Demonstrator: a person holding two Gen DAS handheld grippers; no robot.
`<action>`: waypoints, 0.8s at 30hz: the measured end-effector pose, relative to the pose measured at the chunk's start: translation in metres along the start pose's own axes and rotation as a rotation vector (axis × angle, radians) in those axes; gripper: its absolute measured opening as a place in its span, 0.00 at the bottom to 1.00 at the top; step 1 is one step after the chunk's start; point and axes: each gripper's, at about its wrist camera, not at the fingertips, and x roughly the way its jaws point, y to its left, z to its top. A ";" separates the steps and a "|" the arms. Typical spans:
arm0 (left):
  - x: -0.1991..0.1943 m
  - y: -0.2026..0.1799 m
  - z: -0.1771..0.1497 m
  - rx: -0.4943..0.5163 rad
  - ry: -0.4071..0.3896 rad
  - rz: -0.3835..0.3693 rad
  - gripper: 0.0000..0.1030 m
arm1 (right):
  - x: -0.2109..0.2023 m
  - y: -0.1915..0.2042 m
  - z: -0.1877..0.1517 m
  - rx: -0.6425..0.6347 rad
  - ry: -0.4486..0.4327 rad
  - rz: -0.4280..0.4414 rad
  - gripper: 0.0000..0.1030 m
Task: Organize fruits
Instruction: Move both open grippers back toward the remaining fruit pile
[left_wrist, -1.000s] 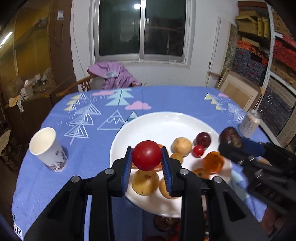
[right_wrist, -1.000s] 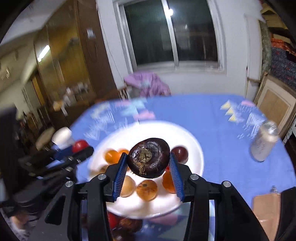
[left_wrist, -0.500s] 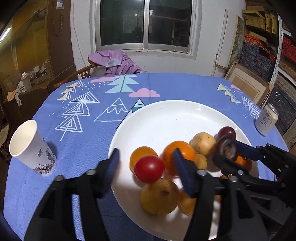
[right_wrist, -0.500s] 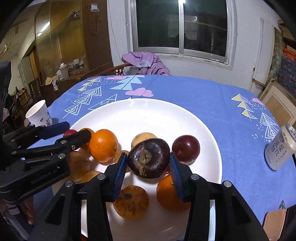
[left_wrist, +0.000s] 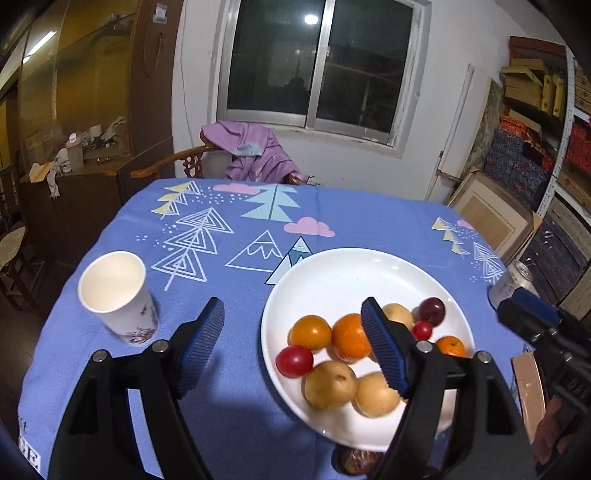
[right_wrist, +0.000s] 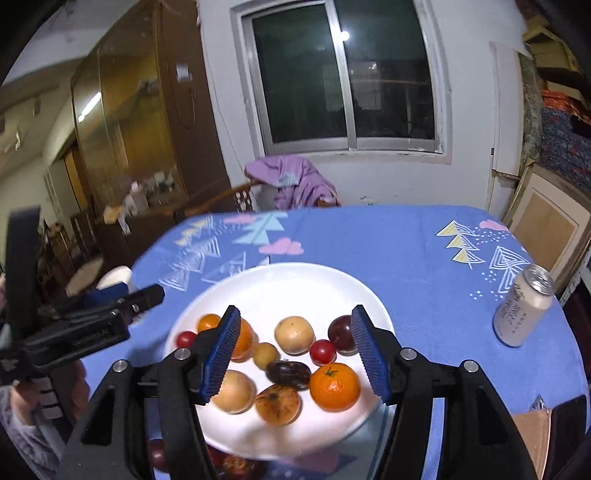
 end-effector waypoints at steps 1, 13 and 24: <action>-0.009 -0.002 -0.005 0.018 -0.012 0.006 0.74 | -0.009 0.000 -0.003 0.010 -0.014 0.012 0.66; -0.062 0.004 -0.122 0.124 0.019 0.112 0.87 | -0.057 -0.002 -0.106 0.050 0.079 0.028 0.72; -0.045 -0.010 -0.138 0.192 0.072 0.093 0.87 | -0.063 0.017 -0.129 -0.019 0.112 0.033 0.79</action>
